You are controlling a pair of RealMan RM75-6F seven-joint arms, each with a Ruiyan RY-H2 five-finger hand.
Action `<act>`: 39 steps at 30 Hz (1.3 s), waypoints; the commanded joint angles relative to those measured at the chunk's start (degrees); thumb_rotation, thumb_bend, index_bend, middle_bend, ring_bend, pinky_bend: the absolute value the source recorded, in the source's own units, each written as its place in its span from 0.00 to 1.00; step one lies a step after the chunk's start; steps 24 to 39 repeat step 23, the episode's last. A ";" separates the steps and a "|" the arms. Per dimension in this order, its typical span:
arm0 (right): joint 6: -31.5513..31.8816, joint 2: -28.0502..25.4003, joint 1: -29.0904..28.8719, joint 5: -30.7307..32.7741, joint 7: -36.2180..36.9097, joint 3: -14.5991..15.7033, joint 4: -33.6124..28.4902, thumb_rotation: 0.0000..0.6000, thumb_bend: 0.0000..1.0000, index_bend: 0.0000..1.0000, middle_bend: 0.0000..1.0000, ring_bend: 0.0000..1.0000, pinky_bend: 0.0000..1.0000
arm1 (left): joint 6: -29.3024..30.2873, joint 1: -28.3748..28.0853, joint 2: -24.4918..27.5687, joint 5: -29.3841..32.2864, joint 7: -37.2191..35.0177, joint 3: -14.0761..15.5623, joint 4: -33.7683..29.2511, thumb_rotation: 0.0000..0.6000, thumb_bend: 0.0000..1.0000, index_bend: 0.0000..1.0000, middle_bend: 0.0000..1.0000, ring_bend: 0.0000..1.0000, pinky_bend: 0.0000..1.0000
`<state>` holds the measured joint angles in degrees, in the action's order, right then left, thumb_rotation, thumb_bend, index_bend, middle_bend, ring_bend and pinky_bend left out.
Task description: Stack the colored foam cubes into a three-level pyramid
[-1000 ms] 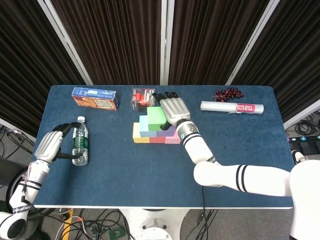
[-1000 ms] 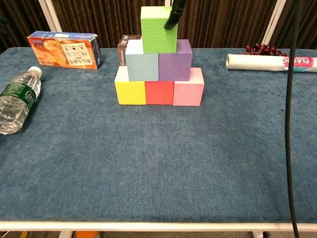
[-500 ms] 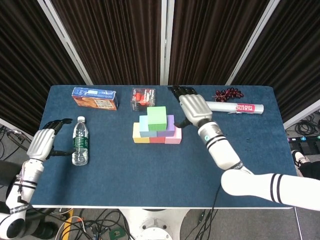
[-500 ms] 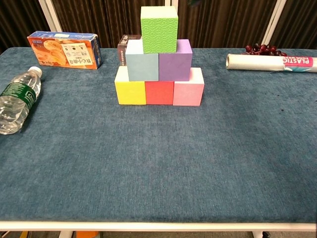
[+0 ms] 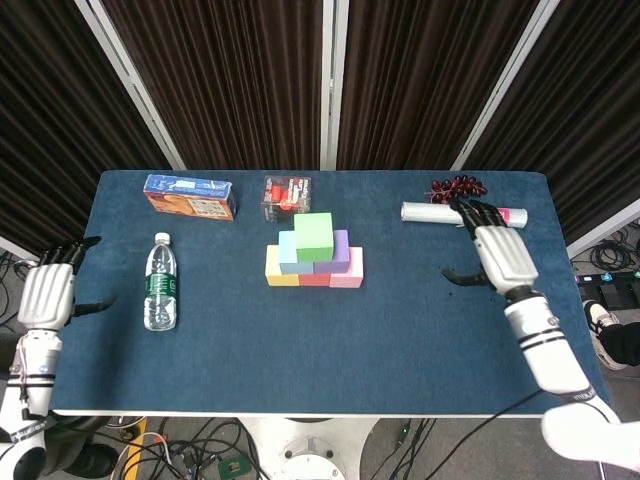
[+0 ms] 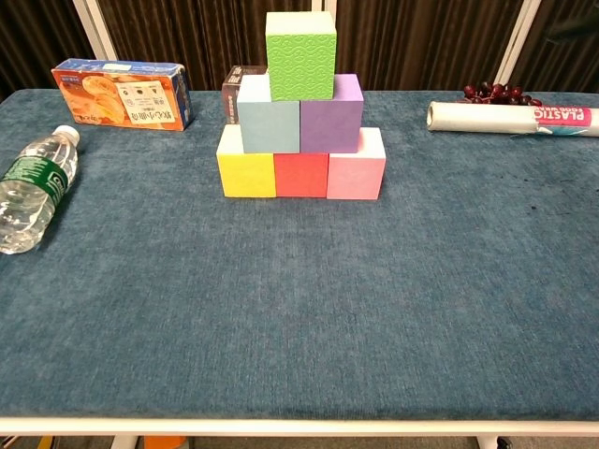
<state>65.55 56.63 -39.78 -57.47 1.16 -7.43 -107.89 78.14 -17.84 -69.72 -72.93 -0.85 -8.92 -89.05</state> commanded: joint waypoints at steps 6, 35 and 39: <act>9.43 1.45 14.10 -15.02 12.93 6.91 9.29 1.00 0.12 0.00 0.13 0.00 0.00 | 4.80 3.38 -0.68 -3.20 2.27 2.16 -1.02 1.00 0.05 0.17 0.20 0.15 0.15; 27.29 6.23 32.20 -27.39 19.25 12.23 20.75 1.00 0.13 0.00 0.03 0.00 0.00 | 16.01 15.45 -2.39 -12.17 0.13 11.18 0.63 1.00 0.02 0.17 0.19 0.13 0.10; 27.29 6.23 32.20 -27.39 19.25 12.23 20.75 1.00 0.13 0.00 0.03 0.00 0.00 | 16.01 15.45 -2.39 -12.17 0.13 11.18 0.63 1.00 0.02 0.17 0.19 0.13 0.10</act>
